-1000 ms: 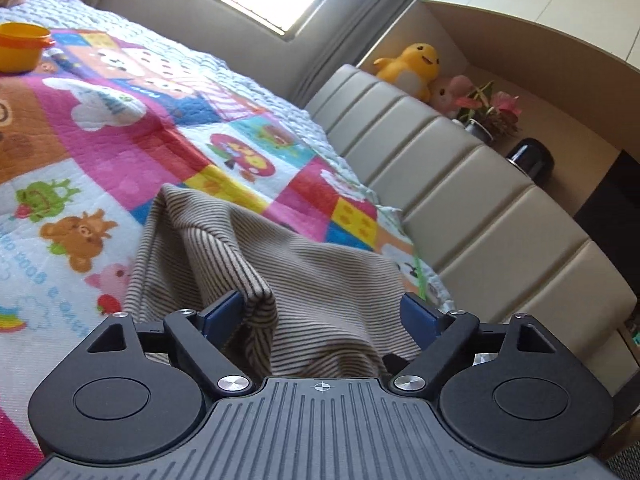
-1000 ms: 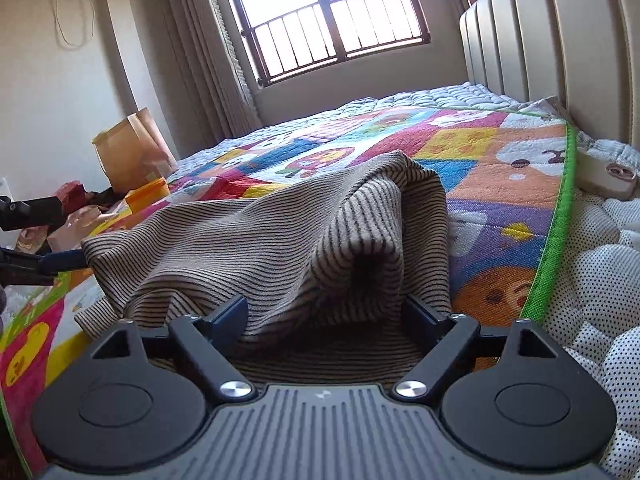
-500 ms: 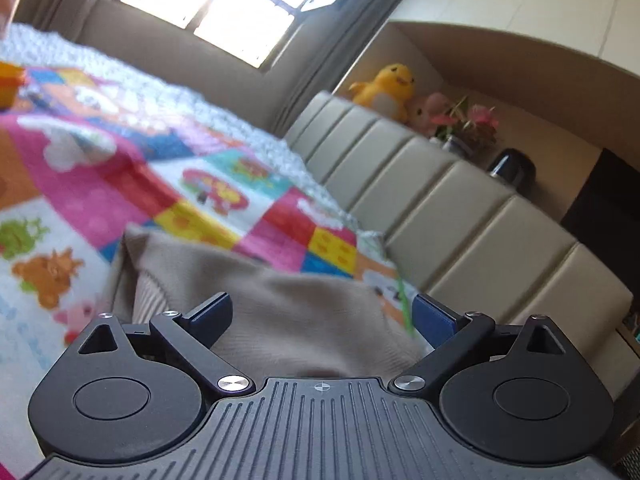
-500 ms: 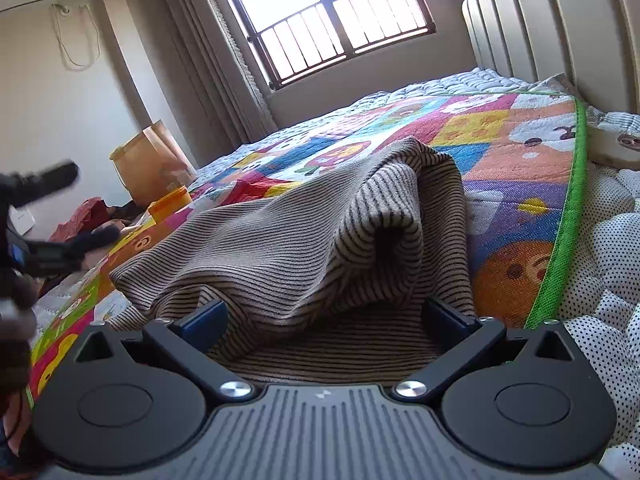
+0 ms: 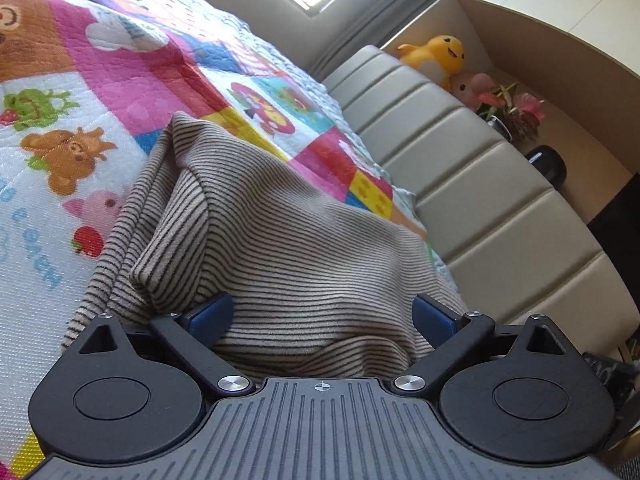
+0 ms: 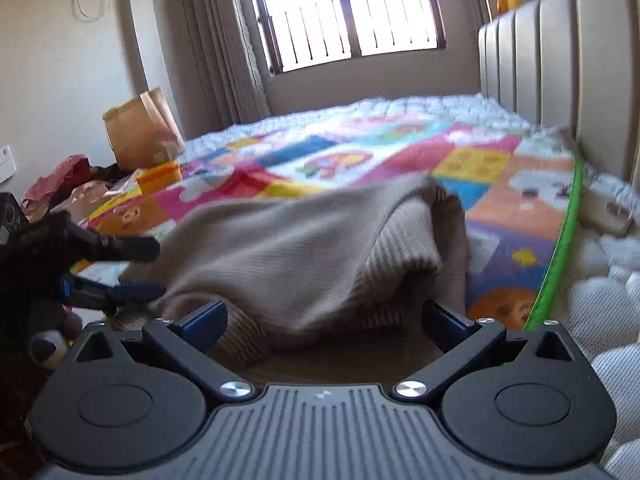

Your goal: Fold clothes

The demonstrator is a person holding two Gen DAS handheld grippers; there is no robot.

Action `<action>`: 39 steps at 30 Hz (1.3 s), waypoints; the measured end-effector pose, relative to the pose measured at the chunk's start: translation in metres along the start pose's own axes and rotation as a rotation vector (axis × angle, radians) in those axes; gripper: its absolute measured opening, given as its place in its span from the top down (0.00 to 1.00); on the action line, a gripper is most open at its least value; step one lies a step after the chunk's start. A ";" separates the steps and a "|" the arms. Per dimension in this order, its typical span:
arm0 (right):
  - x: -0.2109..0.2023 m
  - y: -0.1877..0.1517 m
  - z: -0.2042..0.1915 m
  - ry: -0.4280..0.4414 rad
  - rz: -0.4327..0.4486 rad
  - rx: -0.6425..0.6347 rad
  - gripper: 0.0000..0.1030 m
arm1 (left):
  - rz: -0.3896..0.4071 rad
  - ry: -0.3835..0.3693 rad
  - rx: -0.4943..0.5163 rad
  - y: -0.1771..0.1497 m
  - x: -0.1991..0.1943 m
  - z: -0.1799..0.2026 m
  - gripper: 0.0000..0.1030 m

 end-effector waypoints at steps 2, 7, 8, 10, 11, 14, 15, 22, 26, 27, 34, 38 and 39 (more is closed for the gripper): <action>-0.005 0.021 0.004 -0.070 0.067 -0.049 0.00 | 0.001 0.005 0.029 -0.003 0.001 0.002 0.03; 0.049 0.035 0.033 -0.213 -0.047 -0.079 0.00 | 0.004 0.011 0.087 -0.009 0.001 0.007 0.02; 0.069 0.025 0.040 -0.246 -0.128 -0.100 0.00 | -0.002 0.009 0.089 -0.008 0.002 0.006 0.02; 0.085 0.007 0.050 -0.226 -0.178 -0.046 0.00 | -0.018 0.003 0.091 -0.006 0.003 0.005 0.02; 0.086 0.001 0.055 -0.199 -0.169 0.007 0.00 | -0.026 0.000 0.092 -0.005 0.004 0.004 0.02; 0.074 -0.006 0.056 -0.213 -0.146 0.029 0.00 | -0.055 0.001 0.109 0.001 0.010 0.002 0.02; 0.070 -0.008 0.054 -0.234 -0.142 0.018 0.00 | -0.068 0.009 0.128 0.006 0.014 0.001 0.02; 0.054 -0.011 0.017 -0.391 -0.084 -0.181 0.00 | -0.078 0.039 0.101 0.047 0.049 -0.018 0.02; 0.051 -0.012 0.009 -0.297 -0.146 -0.115 0.00 | -0.084 0.095 0.198 0.056 0.065 -0.018 0.01; 0.051 -0.013 0.008 -0.268 -0.164 -0.092 0.00 | -0.089 0.114 0.243 0.056 0.069 -0.016 0.00; 0.032 0.001 0.035 -0.083 -0.188 0.093 0.00 | -0.124 0.195 0.322 0.043 0.064 0.001 0.00; 0.030 0.025 0.063 -0.200 -0.112 0.059 0.00 | -0.108 0.116 0.164 0.028 0.040 0.013 0.00; 0.036 0.031 0.071 -0.229 -0.107 0.059 0.00 | -0.104 0.090 0.131 0.024 0.034 0.016 0.00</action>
Point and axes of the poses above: each gripper's, at about its wrist camera, not at the fingertips, and x roughly the way its jaws point, z to its right, y to its top, the point moved 8 cm from there along x, roughly the way its jaws point, and after that the axes turned 9 degrees about -y, right-handed, at the moved point
